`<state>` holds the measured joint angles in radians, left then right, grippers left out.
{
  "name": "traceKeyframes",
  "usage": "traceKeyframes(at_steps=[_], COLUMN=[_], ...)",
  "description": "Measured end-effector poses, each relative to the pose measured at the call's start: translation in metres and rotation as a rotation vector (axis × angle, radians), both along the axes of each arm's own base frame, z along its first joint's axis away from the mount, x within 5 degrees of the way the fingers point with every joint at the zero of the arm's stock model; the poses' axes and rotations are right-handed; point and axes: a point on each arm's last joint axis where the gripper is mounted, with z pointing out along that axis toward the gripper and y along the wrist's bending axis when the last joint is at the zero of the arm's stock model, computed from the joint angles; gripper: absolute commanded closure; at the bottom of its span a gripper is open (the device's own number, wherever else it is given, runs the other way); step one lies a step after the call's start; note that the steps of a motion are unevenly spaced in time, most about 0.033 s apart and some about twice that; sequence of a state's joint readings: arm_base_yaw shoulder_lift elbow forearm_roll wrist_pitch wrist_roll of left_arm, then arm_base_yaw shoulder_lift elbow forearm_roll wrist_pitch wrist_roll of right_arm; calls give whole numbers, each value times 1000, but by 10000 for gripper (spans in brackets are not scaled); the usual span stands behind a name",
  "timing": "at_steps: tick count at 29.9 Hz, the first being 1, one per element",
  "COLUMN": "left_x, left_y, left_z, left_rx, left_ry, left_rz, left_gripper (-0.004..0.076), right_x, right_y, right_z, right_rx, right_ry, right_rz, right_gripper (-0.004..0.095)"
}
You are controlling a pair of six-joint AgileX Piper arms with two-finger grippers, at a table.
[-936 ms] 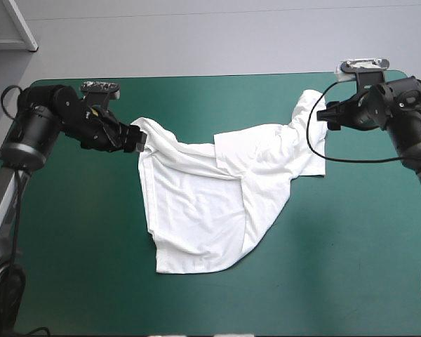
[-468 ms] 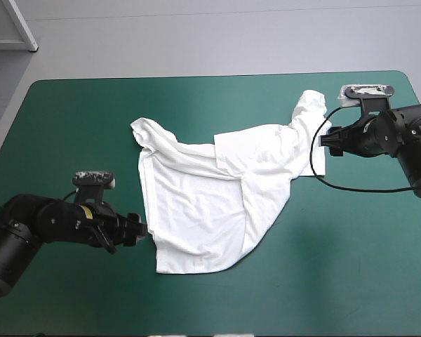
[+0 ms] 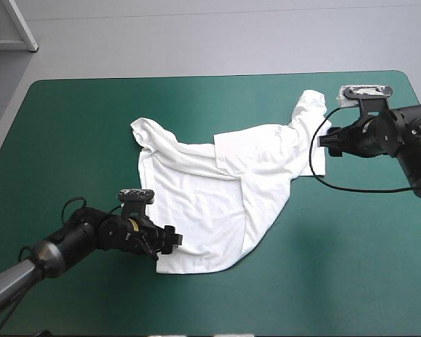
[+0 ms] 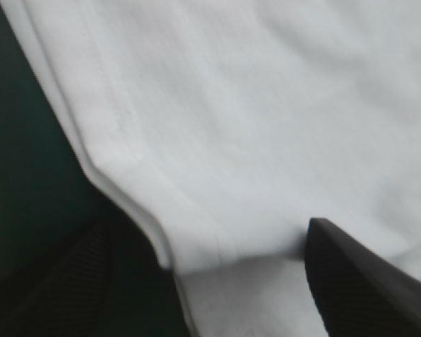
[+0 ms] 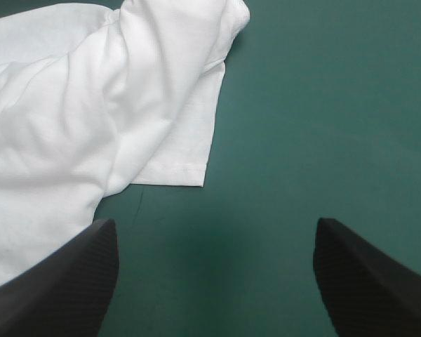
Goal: Fold the cloth
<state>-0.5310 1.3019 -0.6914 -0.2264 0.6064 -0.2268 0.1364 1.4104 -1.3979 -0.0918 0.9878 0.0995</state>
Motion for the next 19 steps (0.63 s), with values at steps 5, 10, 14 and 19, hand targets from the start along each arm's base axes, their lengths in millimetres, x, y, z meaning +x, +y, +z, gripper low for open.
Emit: traceKeyframes(at_steps=[5,10,14,19], left_x=[9,7,4,4], left_y=[-11,-25,-29,-29], left_z=[-11,-12,-15,-16], left_rx=[14,-3,-6,2], left_ry=[0,-35,-28,-25], left_rz=[-21,-51,-51,-54], left_gripper=[269,524,731,734], right_x=[0,12,27,53], right_y=[0,1,4,8], right_z=[0,-14,-32,-69], right_rx=[-2,-10,-16,-23], right_ry=[1,38,83,155], right_rz=[0,1,3,7], right_gripper=[194,194,194,194])
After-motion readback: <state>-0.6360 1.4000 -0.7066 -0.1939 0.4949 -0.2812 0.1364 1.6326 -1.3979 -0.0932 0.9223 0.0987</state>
